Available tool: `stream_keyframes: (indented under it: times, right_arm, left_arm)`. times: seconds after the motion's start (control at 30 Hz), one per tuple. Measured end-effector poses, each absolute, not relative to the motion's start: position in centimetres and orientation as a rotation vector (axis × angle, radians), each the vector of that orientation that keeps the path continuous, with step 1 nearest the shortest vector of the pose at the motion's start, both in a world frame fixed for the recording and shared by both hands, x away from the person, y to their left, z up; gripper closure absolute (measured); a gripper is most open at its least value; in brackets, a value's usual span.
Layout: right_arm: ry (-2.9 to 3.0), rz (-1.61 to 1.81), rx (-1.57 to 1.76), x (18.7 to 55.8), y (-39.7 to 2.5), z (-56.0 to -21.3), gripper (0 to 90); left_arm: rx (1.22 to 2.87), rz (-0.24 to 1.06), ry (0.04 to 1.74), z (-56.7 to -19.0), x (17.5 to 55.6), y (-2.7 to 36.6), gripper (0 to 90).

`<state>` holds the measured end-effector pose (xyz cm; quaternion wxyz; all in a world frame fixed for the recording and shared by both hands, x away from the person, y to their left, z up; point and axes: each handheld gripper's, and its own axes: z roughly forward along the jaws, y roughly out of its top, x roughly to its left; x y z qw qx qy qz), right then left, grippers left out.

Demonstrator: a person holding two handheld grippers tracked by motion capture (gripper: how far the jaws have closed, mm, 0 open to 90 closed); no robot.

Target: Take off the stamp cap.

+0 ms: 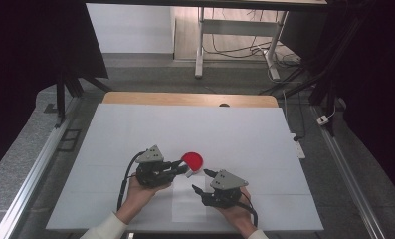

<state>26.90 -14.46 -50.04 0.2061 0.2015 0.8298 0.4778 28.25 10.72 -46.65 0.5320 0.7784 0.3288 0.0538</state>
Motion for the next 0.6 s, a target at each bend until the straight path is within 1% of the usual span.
stream_keyframes:
  times: [0.6]
  right_arm:
    - [2.314, 1.315, 0.558, 26.9, -13.3, -50.3, 36.6]
  left_arm:
    - [1.858, 0.123, 0.784, -46.8, 28.3, 10.5, 75.1]
